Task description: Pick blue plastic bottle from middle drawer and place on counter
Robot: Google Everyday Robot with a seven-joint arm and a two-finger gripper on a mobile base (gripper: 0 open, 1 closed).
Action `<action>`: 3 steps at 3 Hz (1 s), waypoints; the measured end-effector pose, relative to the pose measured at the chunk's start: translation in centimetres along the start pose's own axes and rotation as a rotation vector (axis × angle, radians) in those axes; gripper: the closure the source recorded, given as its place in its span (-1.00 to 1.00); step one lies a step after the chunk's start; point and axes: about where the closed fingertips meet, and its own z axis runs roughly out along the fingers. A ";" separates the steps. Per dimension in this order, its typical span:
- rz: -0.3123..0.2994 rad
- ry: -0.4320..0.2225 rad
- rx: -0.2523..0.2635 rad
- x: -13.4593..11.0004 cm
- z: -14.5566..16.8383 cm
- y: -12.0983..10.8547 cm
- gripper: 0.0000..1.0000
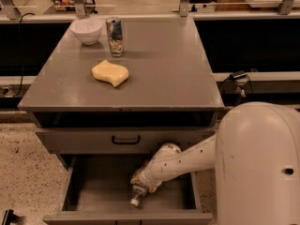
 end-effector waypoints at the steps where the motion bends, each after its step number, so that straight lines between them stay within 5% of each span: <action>1: -0.003 0.001 0.013 -0.1 0.8 0.1 0.30; 3: -0.004 -0.006 0.027 -0.3 1.1 0.0 0.38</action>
Offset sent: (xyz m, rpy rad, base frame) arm 0.0003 0.0041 -0.0119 0.0196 -0.0129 0.0026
